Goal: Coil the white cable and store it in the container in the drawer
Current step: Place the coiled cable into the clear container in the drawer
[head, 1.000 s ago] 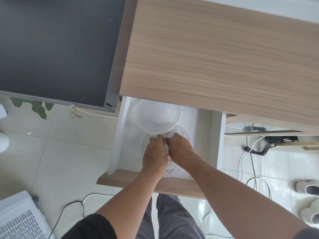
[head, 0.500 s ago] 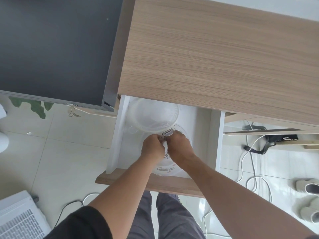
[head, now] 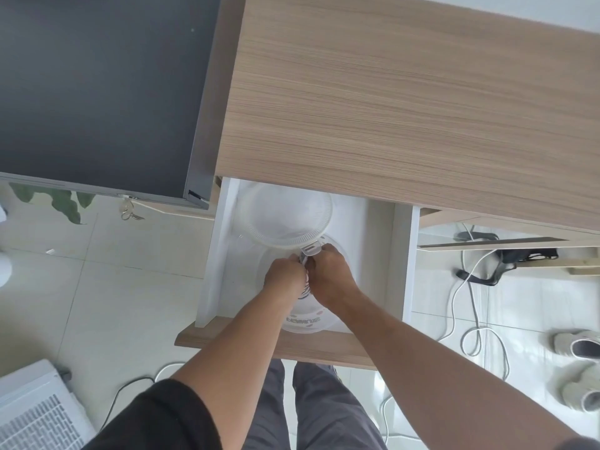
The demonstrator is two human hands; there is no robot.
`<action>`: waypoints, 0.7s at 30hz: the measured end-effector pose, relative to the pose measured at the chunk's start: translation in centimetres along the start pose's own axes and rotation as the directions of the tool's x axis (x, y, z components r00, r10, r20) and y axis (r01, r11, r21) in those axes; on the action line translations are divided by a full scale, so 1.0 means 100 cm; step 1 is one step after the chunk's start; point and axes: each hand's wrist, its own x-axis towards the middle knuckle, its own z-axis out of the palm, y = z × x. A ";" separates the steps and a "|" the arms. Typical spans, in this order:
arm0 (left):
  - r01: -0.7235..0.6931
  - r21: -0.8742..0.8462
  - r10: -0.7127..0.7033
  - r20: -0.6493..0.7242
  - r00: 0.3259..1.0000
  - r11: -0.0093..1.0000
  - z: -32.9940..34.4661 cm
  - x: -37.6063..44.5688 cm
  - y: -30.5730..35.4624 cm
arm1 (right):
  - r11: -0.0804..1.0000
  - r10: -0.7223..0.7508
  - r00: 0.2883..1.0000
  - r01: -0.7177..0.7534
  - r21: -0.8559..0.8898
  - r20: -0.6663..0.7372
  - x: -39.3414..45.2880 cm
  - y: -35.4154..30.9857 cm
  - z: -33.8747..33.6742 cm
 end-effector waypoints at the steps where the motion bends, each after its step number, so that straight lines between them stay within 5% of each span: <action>1: -0.014 0.104 0.017 -0.023 1.000 0.994 -0.001 0.000 0.000 | 1.000 0.011 1.000 -0.011 -0.022 0.008 0.001 0.001 0.002; 3: -0.042 0.269 0.075 -0.113 0.991 0.962 0.000 0.000 -0.001 | 0.995 0.099 0.995 -0.099 -0.007 0.020 0.004 0.002 0.007; 6: -0.080 0.248 0.134 -0.209 0.969 0.965 0.001 -0.003 -0.005 | 0.964 0.247 0.969 -0.246 0.102 0.006 0.006 0.002 0.011; 9: -0.164 0.322 0.239 -0.209 0.948 0.932 -0.001 -0.007 -0.010 | 0.969 0.230 0.973 -0.228 0.097 -0.018 0.003 -0.004 0.010; 13: -0.236 0.438 0.347 -0.191 0.918 0.868 -0.002 -0.014 -0.013 | 0.986 0.101 0.989 -0.114 -0.118 -0.111 0.000 -0.006 0.010; 21: -0.333 0.560 0.464 -0.105 0.880 0.759 -0.005 -0.023 -0.015 | 0.978 0.196 0.973 -0.184 0.101 -0.119 -0.004 -0.016 0.005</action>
